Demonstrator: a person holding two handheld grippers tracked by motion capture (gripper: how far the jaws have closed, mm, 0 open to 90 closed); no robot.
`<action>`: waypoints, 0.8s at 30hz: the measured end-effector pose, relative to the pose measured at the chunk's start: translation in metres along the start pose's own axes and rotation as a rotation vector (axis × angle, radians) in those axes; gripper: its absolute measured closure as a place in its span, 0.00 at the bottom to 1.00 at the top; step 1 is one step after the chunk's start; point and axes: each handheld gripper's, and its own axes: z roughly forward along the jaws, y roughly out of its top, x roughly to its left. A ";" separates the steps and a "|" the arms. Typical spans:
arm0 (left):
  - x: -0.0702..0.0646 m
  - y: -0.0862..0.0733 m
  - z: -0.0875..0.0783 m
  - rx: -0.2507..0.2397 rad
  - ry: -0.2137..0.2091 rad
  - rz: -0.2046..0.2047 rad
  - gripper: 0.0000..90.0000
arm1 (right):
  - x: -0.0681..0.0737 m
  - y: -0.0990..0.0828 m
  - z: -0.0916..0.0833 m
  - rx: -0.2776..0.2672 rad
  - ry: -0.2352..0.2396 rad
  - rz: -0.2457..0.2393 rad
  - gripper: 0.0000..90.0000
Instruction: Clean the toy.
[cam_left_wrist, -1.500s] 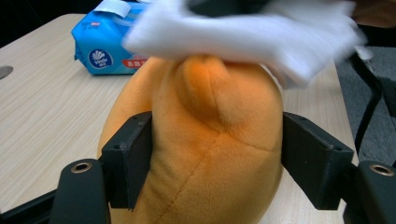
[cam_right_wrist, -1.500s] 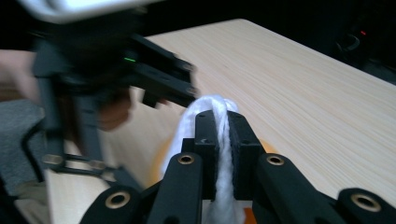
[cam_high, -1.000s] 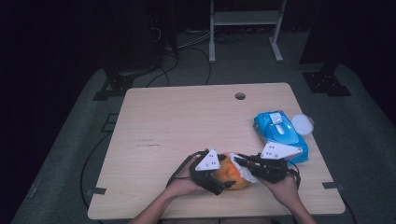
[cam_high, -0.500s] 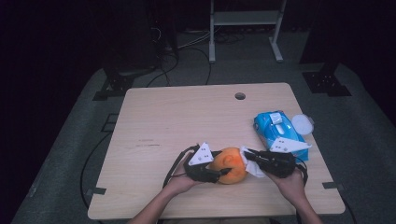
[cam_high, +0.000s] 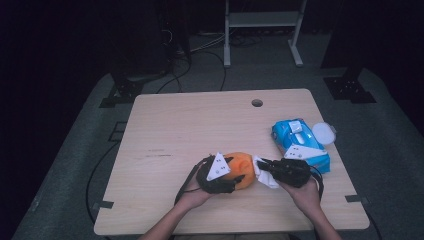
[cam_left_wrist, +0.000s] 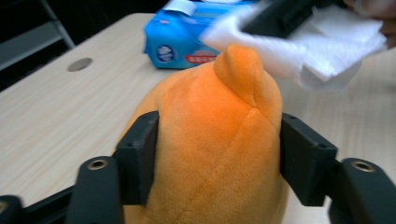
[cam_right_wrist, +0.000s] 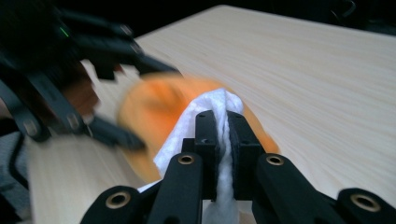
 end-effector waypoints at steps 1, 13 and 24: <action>-0.003 0.002 0.001 0.011 -0.022 0.003 0.36 | 0.002 0.002 0.001 -0.008 0.011 -0.003 0.93; 0.014 0.000 -0.006 -0.021 -0.165 -0.108 0.29 | 0.008 -0.003 -0.003 0.055 0.006 -0.048 0.92; 0.019 0.011 -0.014 -0.007 -0.241 -0.081 0.16 | 0.015 -0.013 0.011 0.113 0.077 -0.061 0.92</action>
